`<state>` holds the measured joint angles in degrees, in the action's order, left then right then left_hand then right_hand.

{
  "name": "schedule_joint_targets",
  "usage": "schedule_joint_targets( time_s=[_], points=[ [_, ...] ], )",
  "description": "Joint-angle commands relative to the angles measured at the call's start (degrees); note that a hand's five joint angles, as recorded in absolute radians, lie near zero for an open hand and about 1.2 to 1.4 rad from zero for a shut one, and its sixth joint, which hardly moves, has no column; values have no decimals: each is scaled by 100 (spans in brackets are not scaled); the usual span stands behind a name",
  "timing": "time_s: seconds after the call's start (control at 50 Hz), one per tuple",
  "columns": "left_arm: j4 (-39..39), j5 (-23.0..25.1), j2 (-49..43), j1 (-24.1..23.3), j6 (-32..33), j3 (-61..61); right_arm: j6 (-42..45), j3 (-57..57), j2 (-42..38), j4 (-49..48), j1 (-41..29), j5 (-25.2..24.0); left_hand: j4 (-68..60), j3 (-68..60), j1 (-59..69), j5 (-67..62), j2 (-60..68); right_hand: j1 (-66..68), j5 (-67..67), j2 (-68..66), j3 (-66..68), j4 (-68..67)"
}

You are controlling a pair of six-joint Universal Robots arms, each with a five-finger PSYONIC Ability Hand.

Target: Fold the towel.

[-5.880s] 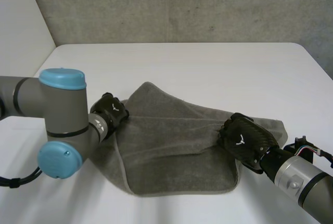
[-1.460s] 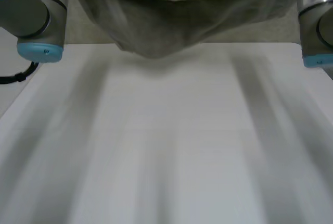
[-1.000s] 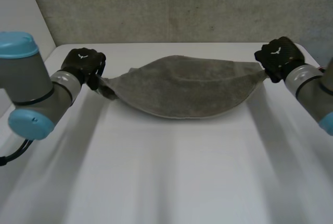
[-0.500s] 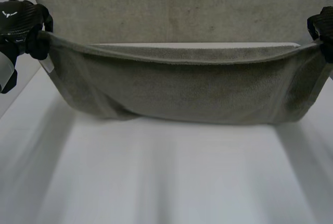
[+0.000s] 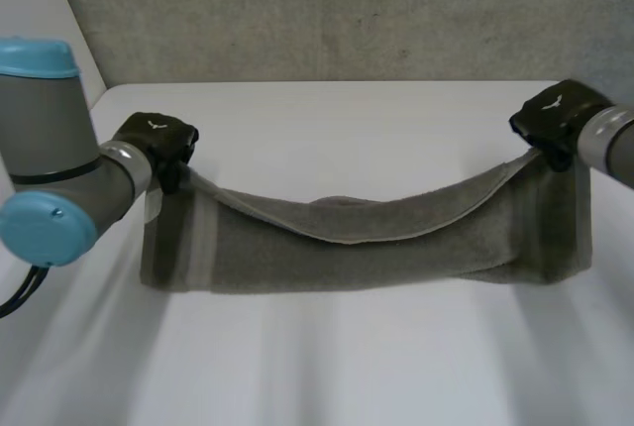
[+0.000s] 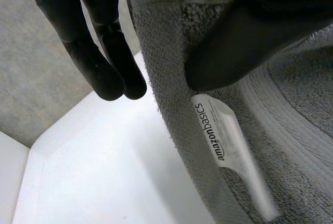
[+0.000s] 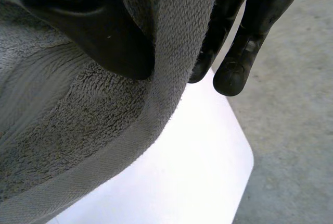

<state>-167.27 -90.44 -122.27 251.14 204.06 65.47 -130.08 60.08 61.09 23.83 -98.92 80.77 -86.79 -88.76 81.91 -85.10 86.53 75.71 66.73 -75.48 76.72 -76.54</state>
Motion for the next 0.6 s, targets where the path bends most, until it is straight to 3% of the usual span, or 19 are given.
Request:
schedule_joint_targets(
  time_s=[0.02, 0.14, 0.22, 0.24, 0.3, 0.34, 0.48, 0.6],
  points=[
    [36, -140, -709, -92, 29, -1024, 53, -495, -737, -326, -163, 185, 679, 876, -191, 1510, -653, 429, 327, -452, 328, -346],
    [36, -167, -1203, -92, 2, -2460, -123, -1675, -1178, -669, -216, 238, 679, 876, -191, 1510, -653, 429, 327, -452, 328, -346],
    [-234, -167, -1501, -109, -269, -4169, -980, -2763, -1284, -2130, -400, 326, 679, 876, -191, 1510, -653, 429, 327, -452, 328, -346],
    [-541, -167, -1502, -118, -540, -4565, -1358, -2747, -1197, -2798, -400, 326, 679, 876, -191, 1510, -653, 429, 327, -452, 328, -346],
    [-851, -185, -1467, -118, -929, -4860, -1705, -2642, -1037, -3446, -383, 343, 679, 876, -191, 1510, -653, 429, 327, -452, 328, -346],
    [-1324, -124, -1336, -101, -1594, -5087, -2212, -2249, -408, -4278, -365, 352, 679, 876, -191, 1510, -653, 429, 327, -452, 328, -346],
    [-1423, -79, -1194, -65, -1896, -5035, -2373, -1517, 44, -4272, -356, 159, 679, 876, -191, 1510, -653, 429, 327, -452, 328, -346],
    [-879, -62, -1335, -13, -1887, -4318, -2294, -1113, -157, -3396, -356, -332, 679, 876, -191, 1510, -653, 429, 327, -452, 328, -346]
  ],
)
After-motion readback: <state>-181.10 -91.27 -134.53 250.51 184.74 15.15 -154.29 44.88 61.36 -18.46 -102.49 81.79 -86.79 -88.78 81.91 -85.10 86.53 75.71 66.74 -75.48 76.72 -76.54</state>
